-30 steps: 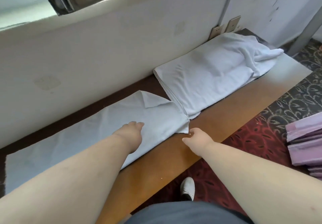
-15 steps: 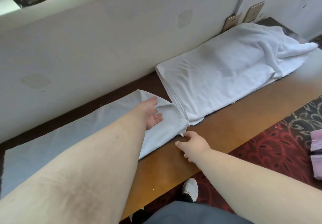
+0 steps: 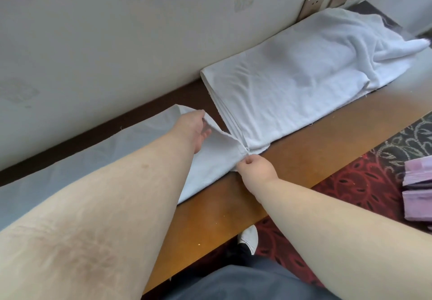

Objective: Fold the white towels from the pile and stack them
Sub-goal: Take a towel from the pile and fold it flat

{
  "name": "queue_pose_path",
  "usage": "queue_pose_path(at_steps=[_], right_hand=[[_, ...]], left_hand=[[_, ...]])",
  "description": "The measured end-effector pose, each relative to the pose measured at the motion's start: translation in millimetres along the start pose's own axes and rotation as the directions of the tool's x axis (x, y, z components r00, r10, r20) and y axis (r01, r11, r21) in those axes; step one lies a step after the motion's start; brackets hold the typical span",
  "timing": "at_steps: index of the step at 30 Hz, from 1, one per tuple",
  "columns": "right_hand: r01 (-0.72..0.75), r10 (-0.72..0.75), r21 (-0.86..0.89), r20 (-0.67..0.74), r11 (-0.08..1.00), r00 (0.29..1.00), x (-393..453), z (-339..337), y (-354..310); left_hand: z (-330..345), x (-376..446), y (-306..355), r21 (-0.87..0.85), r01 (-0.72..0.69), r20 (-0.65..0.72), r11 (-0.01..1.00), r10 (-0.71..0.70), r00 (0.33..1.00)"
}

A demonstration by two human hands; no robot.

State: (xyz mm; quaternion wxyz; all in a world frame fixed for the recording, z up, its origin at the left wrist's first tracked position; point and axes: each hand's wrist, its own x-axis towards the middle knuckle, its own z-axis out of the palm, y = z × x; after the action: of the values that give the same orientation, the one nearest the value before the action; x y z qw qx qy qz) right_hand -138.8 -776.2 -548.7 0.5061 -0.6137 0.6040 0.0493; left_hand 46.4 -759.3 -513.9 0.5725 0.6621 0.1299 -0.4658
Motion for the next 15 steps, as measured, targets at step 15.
queue_pose_path(at_steps=[15], right_hand=[[0.358, -0.343, -0.003, 0.275, 0.934, 0.898, -31, 2, -38]], left_hand=[[-20, -39, 59, 0.107, -0.496, 0.011, 0.862, 0.497, 0.867]])
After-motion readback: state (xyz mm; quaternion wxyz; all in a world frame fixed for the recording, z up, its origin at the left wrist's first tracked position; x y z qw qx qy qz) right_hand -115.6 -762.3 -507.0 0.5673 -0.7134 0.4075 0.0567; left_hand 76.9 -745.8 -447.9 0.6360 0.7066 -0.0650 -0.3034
